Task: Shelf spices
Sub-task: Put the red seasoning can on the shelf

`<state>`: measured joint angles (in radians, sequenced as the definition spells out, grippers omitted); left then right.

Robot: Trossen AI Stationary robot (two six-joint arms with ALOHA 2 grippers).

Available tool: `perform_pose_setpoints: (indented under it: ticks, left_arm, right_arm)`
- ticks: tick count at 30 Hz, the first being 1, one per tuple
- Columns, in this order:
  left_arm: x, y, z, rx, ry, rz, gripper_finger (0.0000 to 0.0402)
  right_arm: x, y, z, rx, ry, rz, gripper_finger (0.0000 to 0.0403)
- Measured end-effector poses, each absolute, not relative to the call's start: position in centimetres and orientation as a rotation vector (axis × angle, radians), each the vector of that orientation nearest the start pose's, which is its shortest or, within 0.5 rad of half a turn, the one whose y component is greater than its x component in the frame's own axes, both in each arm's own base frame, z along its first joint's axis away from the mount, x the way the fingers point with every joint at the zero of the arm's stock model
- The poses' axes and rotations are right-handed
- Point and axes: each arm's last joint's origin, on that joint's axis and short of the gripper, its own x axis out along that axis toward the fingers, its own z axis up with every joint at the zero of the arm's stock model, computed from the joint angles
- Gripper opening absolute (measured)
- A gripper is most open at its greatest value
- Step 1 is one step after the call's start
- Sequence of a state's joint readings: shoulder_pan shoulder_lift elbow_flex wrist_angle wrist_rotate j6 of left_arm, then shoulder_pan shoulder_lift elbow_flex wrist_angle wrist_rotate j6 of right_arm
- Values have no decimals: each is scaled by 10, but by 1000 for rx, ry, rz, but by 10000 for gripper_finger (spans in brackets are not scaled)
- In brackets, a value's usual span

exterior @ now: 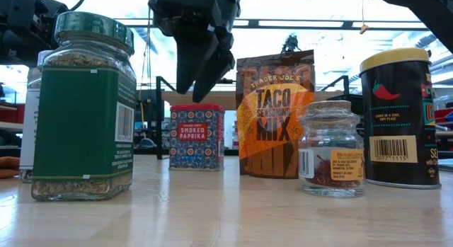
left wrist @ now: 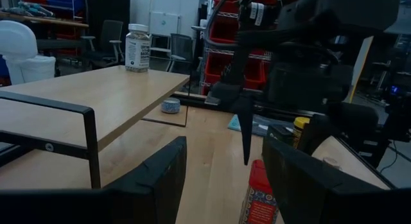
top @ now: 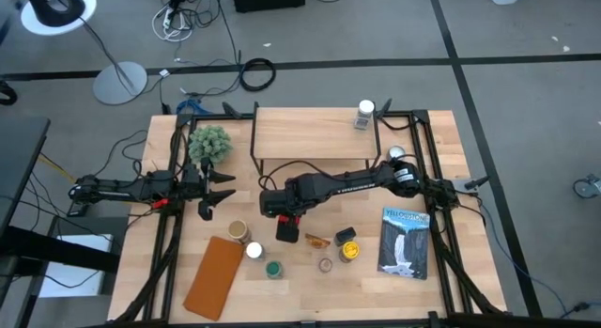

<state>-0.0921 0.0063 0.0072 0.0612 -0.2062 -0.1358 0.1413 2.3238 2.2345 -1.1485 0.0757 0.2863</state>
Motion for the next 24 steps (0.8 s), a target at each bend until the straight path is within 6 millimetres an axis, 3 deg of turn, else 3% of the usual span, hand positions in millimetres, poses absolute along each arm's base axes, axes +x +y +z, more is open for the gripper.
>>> perform_pose_setpoints:
  ticks: [11,24]
  left_arm:
    - [97,-3,171,-145,-69,110,209]
    - [97,-3,171,-145,-69,110,209]
  right_arm:
    - [477,66,244,116,1222,-119,293]
    - [477,78,244,81,1213,-45,332]
